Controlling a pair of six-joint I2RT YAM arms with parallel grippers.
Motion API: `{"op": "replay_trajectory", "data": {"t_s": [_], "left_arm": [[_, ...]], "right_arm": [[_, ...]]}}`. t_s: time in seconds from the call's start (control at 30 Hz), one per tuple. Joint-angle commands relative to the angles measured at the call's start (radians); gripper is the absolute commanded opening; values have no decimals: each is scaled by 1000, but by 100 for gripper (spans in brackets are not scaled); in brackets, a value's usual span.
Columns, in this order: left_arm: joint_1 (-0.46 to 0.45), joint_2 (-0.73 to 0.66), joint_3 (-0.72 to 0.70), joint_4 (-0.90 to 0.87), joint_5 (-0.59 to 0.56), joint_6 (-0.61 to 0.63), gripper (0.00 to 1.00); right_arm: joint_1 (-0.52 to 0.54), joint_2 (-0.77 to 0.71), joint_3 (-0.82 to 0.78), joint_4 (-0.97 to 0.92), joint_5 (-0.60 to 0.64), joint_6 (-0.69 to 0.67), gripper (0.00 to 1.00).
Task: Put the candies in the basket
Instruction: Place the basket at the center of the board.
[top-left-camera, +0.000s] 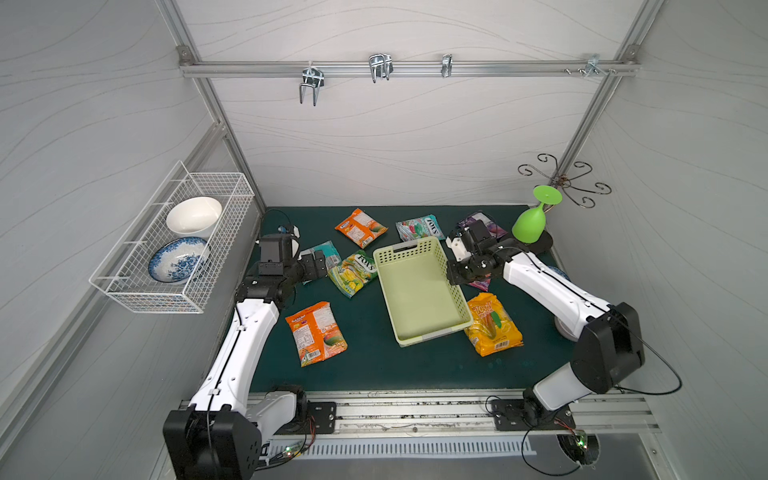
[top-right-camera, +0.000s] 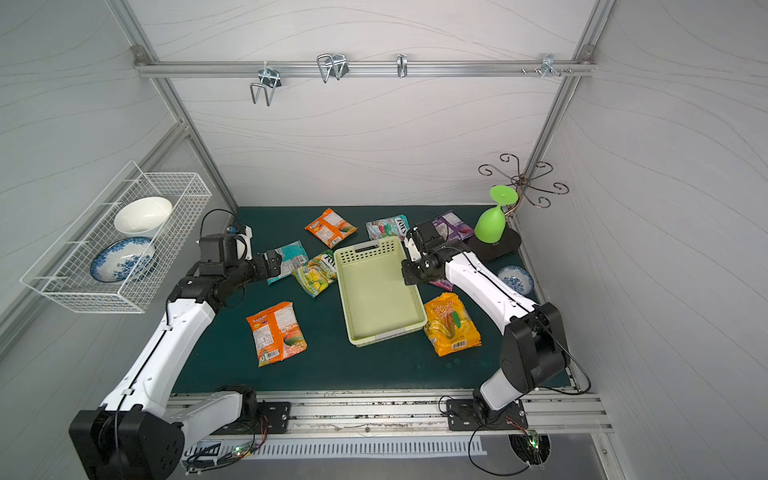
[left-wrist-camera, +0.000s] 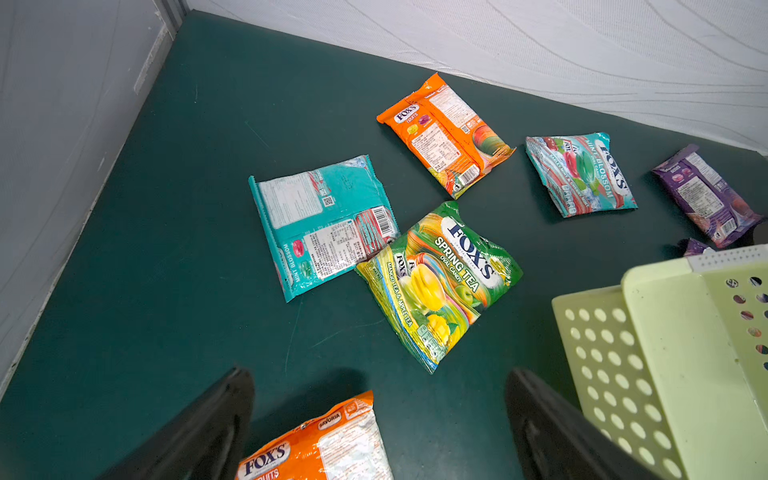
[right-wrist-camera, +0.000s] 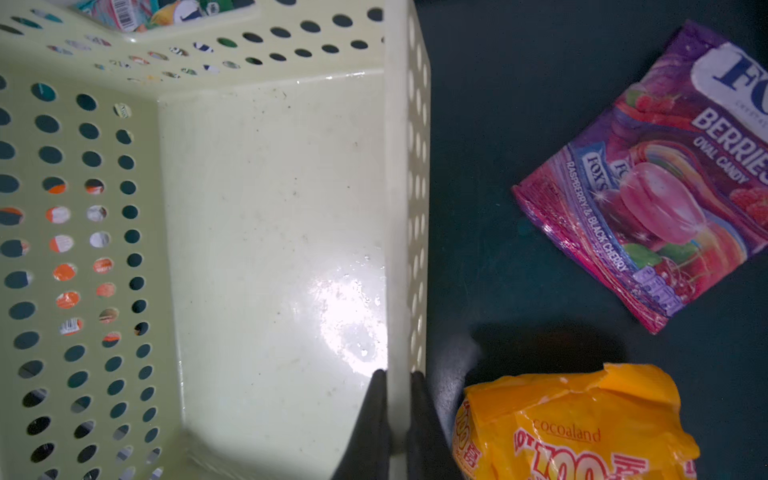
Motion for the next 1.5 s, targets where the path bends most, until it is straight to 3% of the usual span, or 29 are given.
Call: {"op": "replay_trajectory", "data": {"t_s": [0.0, 0.33, 0.83, 1.1, 1.2, 1.47], "left_arm": [[-1, 7, 50, 22, -27, 10, 98], [-4, 11, 71, -2, 2, 3, 98], [-18, 26, 97, -21, -8, 8, 98], [-18, 33, 97, -19, 0, 2, 98], [-19, 37, 74, 7, -24, 2, 98], [-15, 33, 59, 14, -13, -6, 98]], "right_arm": [[4, -23, -24, -10, 40, 133, 0], [2, 74, -15, 11, 104, 255, 0], [-31, 257, 48, 85, 102, 190, 0], [-56, 282, 43, 115, 87, 183, 0], [-43, 282, 23, 132, 95, 180, 6], [-52, 222, 22, 90, 108, 146, 36]]}}
